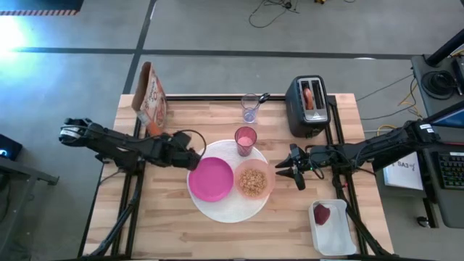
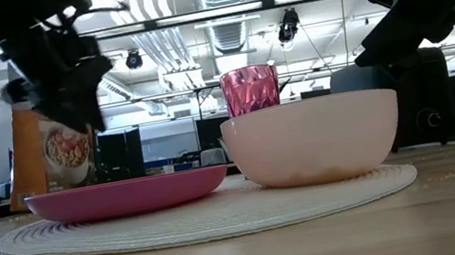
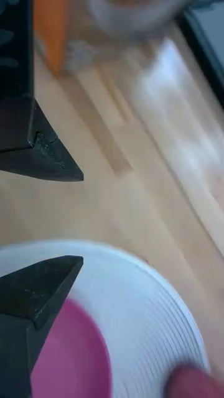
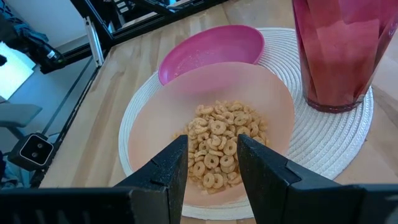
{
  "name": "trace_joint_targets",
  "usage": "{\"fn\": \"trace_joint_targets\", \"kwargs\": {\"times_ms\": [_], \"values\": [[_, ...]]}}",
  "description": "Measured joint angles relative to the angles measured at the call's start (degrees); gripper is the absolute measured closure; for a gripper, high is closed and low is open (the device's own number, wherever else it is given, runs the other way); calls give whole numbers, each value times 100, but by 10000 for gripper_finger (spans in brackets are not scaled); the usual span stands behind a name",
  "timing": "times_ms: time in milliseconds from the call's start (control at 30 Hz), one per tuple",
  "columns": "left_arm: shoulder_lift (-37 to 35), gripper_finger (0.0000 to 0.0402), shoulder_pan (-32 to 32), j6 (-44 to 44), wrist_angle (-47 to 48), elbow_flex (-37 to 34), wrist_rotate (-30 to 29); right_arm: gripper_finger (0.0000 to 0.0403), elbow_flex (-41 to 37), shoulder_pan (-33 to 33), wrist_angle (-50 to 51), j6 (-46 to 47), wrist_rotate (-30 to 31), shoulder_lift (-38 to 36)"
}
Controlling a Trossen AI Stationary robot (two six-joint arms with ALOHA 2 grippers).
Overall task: Arrange a breakfast setting
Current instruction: Put the bagel from the black toaster on the pink plate on the white mat
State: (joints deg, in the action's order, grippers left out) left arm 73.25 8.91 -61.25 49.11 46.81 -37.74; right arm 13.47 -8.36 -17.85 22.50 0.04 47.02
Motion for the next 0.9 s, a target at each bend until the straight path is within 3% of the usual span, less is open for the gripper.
{"fn": "trace_joint_targets", "kwargs": {"times_ms": [233, 500, 667, 900], "values": [[195, 212, -24, 1101, -1172, -2, -97, 275, 0, 0, 0, 0, 0, -1], [192, 212, -114, 1338, -1391, -43, -637, 275, 0, 0, 0, 0, -1, -1], [-484, 212, -301, 2188, -2446, -539, -684, 275, 0, 0, 2, 0, -1, -1], [-1771, 212, -472, 3445, -4926, -1902, -683, 275, 0, 2, 2, 0, 0, -1]]}}
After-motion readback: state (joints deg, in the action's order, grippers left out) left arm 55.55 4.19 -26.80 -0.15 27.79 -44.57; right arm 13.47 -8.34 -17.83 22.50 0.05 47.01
